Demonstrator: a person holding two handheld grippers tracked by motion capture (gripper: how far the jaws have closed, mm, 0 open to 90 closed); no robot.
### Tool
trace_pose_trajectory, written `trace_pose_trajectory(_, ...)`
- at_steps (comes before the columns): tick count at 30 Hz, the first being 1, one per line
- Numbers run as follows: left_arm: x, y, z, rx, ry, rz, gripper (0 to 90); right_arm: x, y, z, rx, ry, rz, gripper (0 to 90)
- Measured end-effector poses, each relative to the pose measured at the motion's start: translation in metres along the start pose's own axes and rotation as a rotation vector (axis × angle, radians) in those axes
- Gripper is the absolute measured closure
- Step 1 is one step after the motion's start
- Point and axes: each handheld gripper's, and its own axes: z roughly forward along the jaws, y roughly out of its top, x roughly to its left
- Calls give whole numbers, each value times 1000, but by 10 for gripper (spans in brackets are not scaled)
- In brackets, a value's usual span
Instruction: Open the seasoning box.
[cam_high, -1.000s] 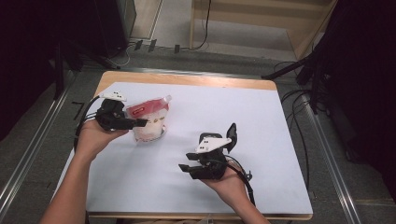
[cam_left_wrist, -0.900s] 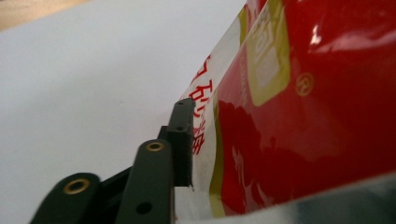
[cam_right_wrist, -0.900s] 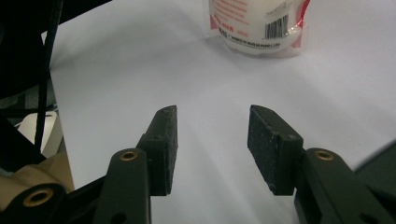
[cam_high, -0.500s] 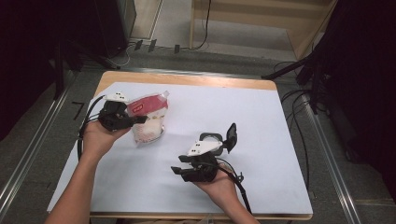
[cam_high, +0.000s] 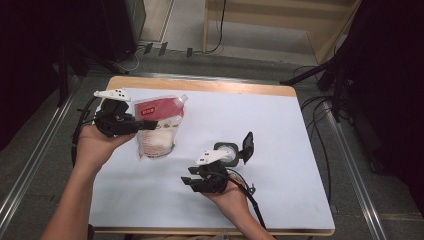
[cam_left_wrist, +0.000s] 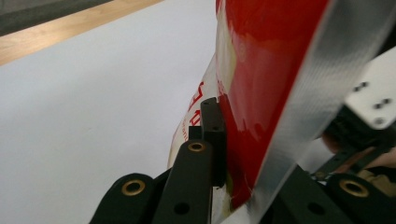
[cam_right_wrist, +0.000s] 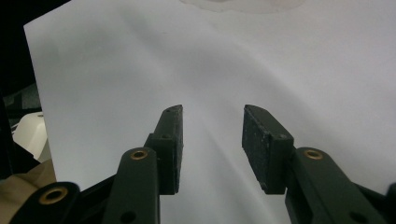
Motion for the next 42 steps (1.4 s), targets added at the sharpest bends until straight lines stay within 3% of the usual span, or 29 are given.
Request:
trace_pose_trajectory(11, -22, 7, 0, 50, -65, 13, 900, 1, 8, 20, -30, -14, 1, 588)
trace_pose_trajectory(17, -29, 7, 0, 76, -84, 18, 900, 0, 12, 33, -59, -55, -7, 591)
trace_pose_trajectory(24, -33, 7, 0, 91, -114, 8, 900, -5, 8, 45, -97, -91, 21, 557)
trace_pose_trajectory(33, -32, 6, 5, 100, -146, -38, 900, 3, 5, 50, -158, -122, -44, 592)
trace_pose_trajectory(35, -33, 7, 6, 98, -142, -45, 900, 4, 4, 50, -171, -101, -46, 619)
trace_pose_trajectory(38, -33, 8, 9, 98, -139, -60, 900, 9, 2, 48, -194, -93, -87, 621)
trace_pose_trajectory(39, -34, 8, 10, 104, -119, -53, 900, 12, 1, 47, -196, -105, -114, 618)
trace_pose_trajectory(42, -36, 10, 16, 109, -117, -44, 900, 15, -1, 46, -188, -100, -130, 615)
